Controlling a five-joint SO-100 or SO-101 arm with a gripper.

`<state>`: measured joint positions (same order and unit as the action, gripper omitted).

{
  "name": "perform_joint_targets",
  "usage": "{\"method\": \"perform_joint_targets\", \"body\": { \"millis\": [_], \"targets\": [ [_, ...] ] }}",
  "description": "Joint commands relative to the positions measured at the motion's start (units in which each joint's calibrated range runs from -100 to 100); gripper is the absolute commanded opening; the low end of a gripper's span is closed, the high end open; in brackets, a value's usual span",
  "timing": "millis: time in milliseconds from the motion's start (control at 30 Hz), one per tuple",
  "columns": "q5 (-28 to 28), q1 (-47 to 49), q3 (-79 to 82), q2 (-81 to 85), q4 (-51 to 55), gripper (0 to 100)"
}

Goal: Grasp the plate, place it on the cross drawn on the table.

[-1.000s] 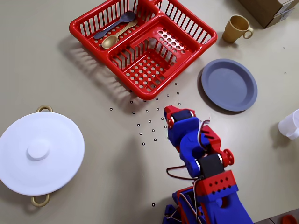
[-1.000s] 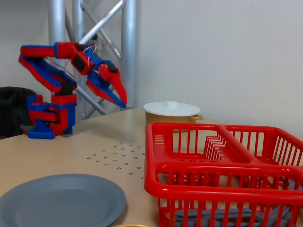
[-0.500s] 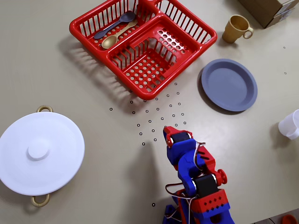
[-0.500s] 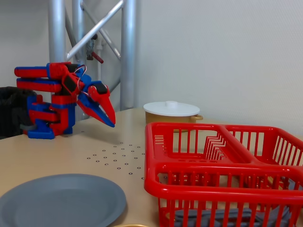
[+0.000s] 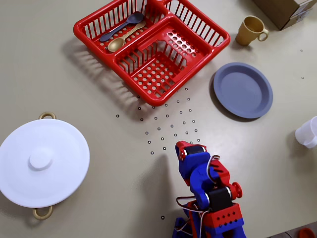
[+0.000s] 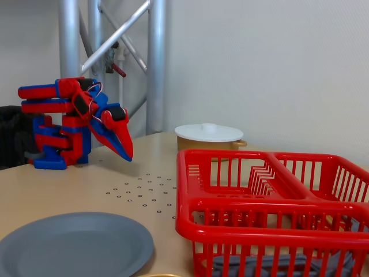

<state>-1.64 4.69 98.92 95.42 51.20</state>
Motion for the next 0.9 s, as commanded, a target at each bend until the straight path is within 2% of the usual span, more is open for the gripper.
{"method": "perform_joint_targets", "body": {
  "millis": [0, 600, 867],
  "targets": [
    [-0.54, -0.31, 0.90, 0.52, 0.19, 0],
    [-1.07, -1.03, 0.90, 0.43, 0.27, 0],
    [0.63, -0.38, 0.99, 0.43, 0.27, 0]
  ]
}}
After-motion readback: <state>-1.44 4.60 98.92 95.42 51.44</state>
